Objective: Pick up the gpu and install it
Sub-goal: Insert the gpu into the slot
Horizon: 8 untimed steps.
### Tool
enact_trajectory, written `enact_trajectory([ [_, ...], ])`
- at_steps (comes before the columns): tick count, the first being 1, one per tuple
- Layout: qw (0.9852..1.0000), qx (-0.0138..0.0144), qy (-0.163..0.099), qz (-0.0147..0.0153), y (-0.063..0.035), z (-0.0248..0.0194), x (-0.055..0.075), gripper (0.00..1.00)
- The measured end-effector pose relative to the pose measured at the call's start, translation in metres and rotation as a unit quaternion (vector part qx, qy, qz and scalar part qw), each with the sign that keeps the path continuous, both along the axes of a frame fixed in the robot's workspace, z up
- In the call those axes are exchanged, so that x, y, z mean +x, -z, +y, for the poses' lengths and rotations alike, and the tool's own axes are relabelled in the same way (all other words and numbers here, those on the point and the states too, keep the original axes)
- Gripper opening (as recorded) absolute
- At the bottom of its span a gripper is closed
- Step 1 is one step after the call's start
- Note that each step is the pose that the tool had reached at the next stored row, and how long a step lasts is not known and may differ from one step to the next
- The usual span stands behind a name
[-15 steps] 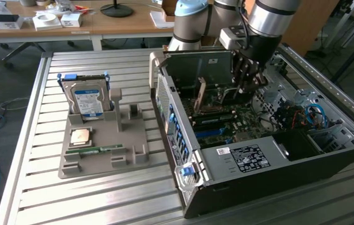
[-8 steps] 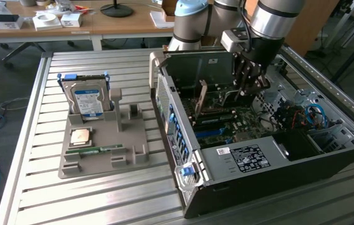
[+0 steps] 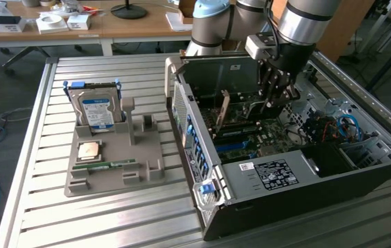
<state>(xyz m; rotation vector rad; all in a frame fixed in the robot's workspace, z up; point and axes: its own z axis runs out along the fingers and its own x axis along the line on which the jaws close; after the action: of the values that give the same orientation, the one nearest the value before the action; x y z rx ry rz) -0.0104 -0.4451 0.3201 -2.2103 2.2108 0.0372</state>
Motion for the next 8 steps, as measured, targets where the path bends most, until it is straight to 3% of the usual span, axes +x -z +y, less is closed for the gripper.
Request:
enact_trajectory([
  [8,1.0,0.0,0.0,-0.0001,0.0015,0.0,0.0,0.26],
])
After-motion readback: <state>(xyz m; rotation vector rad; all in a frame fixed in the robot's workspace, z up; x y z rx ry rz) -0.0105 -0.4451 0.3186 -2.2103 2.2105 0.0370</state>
